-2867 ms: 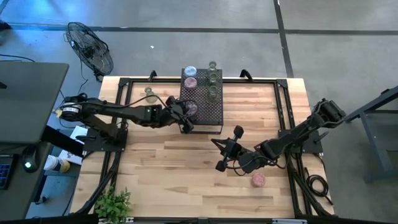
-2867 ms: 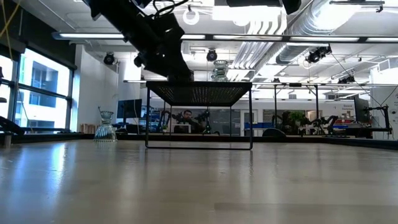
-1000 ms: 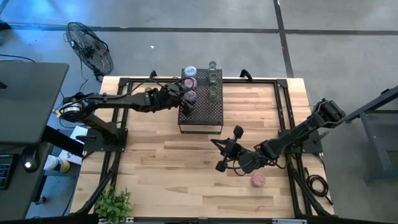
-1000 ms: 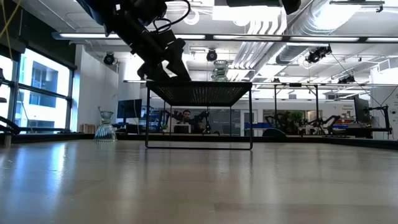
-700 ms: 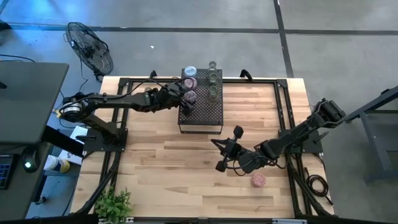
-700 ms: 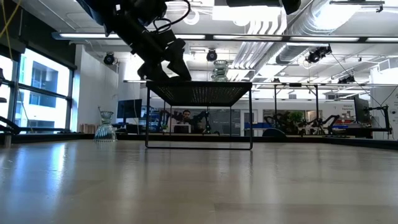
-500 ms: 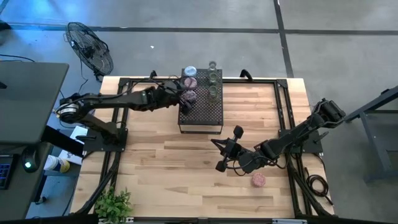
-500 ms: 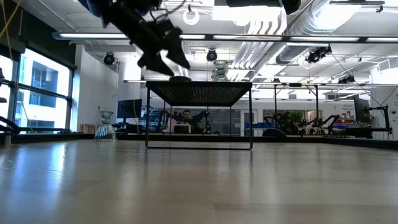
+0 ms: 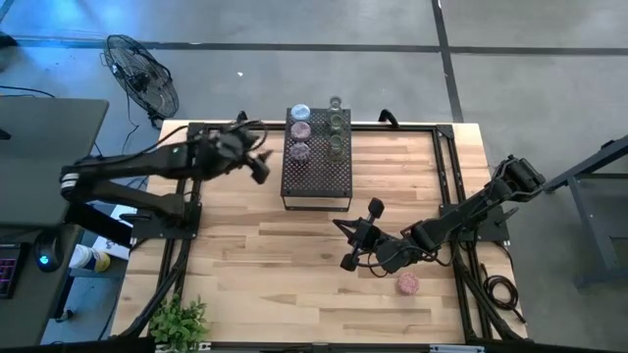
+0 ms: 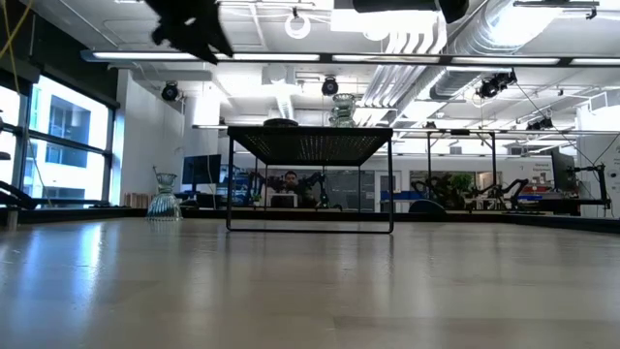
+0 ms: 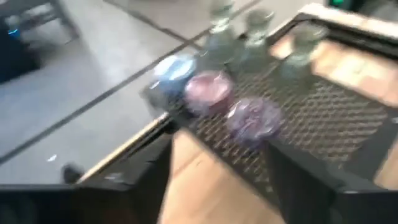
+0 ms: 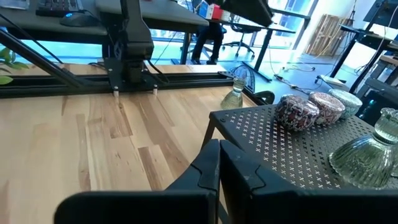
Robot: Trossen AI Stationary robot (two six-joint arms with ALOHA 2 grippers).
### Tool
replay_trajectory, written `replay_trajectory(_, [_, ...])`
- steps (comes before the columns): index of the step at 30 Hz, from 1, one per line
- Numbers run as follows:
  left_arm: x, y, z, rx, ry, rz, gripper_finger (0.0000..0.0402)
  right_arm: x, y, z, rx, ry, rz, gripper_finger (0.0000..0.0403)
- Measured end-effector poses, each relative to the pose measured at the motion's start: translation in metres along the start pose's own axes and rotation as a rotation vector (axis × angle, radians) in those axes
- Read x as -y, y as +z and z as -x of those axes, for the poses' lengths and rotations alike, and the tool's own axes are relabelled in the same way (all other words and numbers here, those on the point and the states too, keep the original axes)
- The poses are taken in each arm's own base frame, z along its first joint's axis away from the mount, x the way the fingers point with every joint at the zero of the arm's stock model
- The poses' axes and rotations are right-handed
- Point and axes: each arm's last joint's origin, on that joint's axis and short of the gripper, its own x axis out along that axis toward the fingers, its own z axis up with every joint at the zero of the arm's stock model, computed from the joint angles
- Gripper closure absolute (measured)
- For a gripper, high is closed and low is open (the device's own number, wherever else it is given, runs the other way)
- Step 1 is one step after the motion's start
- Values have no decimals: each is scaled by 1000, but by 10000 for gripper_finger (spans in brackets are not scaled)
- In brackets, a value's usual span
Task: Pick & Place candle stick holders
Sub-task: Put the green glass candle holder on the shelf aligned with the other green glass candle holders
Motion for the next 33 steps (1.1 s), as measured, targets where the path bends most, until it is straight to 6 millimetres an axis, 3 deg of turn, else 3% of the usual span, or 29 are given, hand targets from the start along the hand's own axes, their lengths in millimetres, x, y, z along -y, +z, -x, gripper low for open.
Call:
replay_trajectory(4, [-12,-33,1,-107,32,67,269,-1,1,0,6,16,-12,403])
replay_trajectory(7, [-22,-61,-15,-238,96,67,345,0,2,-2,5,23,-1,402])
replay_trajectory(9, [-29,-70,-28,-299,106,75,385,0,2,-2,5,22,0,402])
replay_trajectory(12, [-51,-68,-47,-359,142,127,389,1,2,-2,9,21,2,403])
replay_trajectory(17, [-96,-49,-71,-442,158,232,393,0,3,-2,14,23,14,403])
replay_trajectory(20, [-116,-38,-83,-471,156,265,376,1,3,-2,14,24,13,402])
replay_trajectory(23, [-128,-39,-96,-563,178,275,337,0,3,-2,12,36,14,403])
replay_trajectory(28, [-133,-49,-122,-693,244,227,238,0,3,-2,10,45,14,402])
replay_trajectory(33, [-136,-50,-136,-721,316,174,143,-1,3,-2,8,65,14,402])
